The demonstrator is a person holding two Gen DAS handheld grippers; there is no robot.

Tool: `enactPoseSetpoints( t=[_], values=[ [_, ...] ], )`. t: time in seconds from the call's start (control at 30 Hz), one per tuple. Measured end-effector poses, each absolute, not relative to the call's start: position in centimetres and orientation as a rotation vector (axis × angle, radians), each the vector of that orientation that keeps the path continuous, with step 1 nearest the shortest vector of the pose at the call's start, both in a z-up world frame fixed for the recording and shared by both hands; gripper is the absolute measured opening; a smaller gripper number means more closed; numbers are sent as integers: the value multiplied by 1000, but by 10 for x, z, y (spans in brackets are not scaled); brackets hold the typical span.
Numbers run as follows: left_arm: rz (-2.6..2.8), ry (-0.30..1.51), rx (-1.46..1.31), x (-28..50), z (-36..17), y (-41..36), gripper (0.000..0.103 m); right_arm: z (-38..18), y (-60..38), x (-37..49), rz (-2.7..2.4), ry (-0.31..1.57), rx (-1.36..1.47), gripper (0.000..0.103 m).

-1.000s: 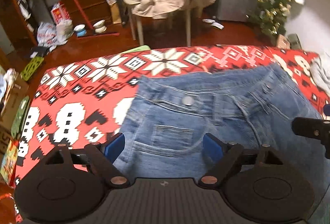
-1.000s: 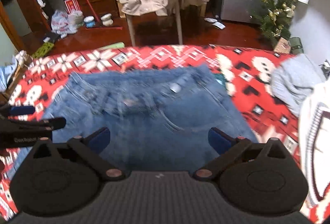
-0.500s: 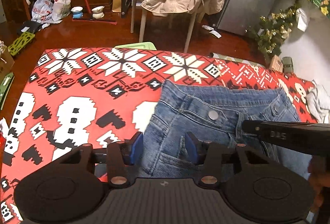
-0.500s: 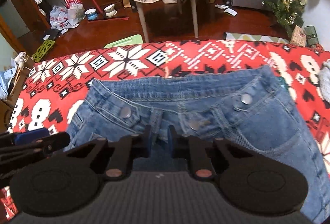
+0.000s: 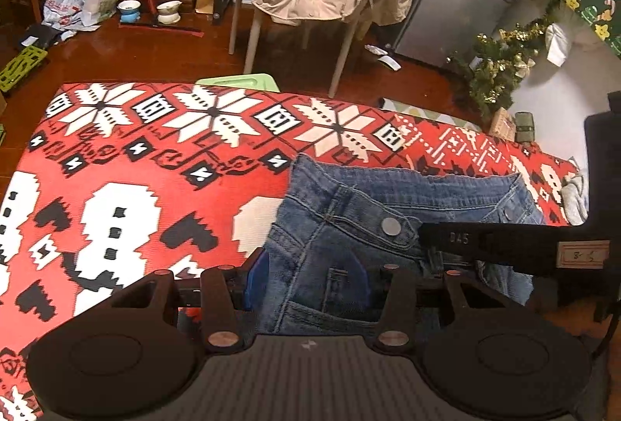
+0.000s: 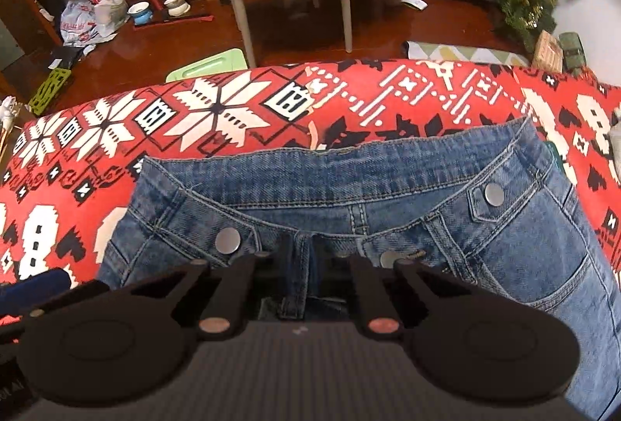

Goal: Fold clothes

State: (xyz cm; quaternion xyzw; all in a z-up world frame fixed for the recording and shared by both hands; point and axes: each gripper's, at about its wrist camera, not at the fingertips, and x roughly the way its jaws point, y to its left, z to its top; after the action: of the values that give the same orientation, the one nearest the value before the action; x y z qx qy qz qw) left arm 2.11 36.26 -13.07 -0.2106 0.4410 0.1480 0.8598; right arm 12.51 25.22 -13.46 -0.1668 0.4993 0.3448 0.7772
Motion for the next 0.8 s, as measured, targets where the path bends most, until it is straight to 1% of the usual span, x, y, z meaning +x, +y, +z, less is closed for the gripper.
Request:
enactPoseSetpoints(
  t=[0.13,0.3,0.4,0.5,0.63,0.8],
  values=[
    [287,933,-436,27,-132,358,45,-135,259,119,762,1044,-438,10],
    [282,930,-415,29,-129,357,45,-119,235,134,732,1093,-288,12],
    [290,934,-419,27,-129,359,45,-109,230,131,807,1059,-287,8],
    [299,941,-422,26,-130,361,45,-110,235,128,873,1065,-301,1],
    [306,952,-424,23,-130,363,45,-126,248,132,874,1116,-295,1],
    [299,963,-417,21,-131,362,45,-138,261,141,853,1087,-302,0]
  ],
)
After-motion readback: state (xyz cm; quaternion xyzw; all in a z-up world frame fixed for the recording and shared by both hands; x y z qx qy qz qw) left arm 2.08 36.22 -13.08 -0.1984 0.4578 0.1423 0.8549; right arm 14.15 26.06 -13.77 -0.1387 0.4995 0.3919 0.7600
